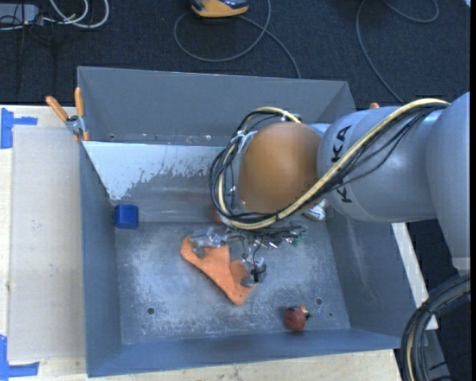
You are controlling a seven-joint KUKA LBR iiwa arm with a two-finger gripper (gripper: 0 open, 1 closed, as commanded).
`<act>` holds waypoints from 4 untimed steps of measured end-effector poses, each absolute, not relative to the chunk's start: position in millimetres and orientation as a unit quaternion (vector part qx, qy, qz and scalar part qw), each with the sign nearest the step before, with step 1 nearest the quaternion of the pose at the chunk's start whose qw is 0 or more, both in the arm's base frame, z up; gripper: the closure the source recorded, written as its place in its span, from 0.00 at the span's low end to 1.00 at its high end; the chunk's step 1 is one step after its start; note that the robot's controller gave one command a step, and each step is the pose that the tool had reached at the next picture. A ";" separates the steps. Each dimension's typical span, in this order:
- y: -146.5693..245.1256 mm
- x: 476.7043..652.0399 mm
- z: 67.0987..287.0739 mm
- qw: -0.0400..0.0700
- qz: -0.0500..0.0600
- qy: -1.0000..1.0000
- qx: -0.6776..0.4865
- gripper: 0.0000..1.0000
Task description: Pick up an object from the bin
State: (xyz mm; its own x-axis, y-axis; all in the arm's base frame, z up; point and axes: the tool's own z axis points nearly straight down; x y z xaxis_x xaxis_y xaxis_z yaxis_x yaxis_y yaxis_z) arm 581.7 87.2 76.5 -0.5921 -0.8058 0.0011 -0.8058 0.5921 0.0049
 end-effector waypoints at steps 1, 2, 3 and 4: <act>95.7 582.3 73.1 0.000 -0.002 -0.811 0.585 0.00; 93.0 569.1 70.5 0.001 -0.003 -0.802 0.598 1.00; 92.9 569.2 70.5 0.001 -0.004 -0.802 0.597 1.00; 89.0 574.6 71.9 0.001 -0.004 -0.805 0.594 1.00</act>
Offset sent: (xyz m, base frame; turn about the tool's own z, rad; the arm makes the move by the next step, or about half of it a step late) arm -0.0129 0.0049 -0.0065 -0.3492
